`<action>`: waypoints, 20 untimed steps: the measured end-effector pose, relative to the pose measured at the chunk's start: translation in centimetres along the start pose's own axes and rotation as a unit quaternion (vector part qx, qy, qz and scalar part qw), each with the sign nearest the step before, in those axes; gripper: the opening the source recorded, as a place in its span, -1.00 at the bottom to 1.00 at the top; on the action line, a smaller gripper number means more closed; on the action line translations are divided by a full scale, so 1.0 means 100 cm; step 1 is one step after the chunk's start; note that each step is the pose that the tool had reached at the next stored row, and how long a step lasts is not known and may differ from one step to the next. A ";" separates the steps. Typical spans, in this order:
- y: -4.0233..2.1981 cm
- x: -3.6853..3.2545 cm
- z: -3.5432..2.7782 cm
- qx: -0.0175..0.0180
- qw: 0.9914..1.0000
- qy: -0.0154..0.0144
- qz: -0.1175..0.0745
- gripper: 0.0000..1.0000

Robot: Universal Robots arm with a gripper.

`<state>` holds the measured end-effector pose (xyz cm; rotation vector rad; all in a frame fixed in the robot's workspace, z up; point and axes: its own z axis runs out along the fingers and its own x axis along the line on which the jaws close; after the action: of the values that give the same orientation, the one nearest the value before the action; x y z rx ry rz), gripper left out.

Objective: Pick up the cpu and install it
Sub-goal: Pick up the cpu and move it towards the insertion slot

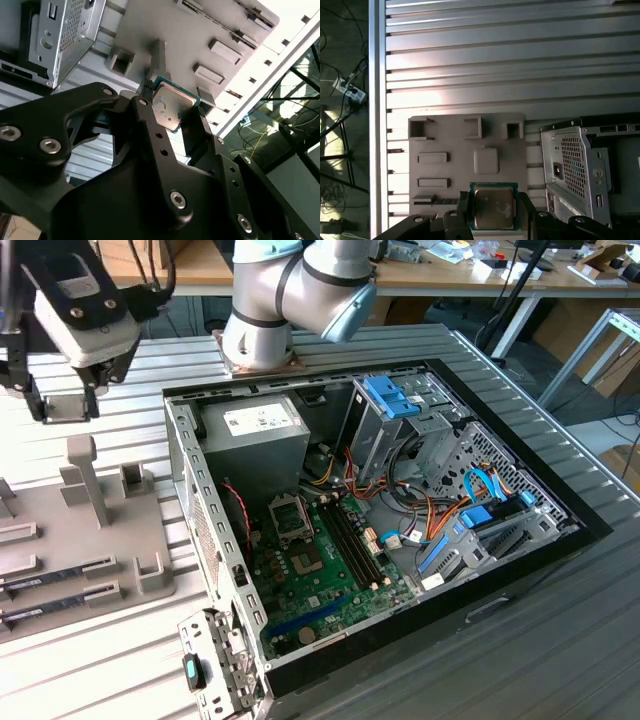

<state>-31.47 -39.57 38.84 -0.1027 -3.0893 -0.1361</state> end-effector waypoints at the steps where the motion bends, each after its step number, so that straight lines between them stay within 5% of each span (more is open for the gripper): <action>1: -0.0001 -0.0138 0.0011 0.000 1.000 0.003 0.000 -0.05; 7: 0.0006 -0.0501 0.0072 0.003 1.000 0.008 -0.003 -0.05; 11: 0.0013 -0.0672 0.0115 0.005 1.000 0.012 -0.014 -0.05; 14: 0.0024 -0.0913 0.0168 0.006 1.000 0.017 -0.024 -0.05; 20: 0.0028 -0.1220 0.0214 0.008 0.999 0.021 -0.024 -0.05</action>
<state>-19.39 -39.88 36.12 -0.0237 -3.0514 -0.1144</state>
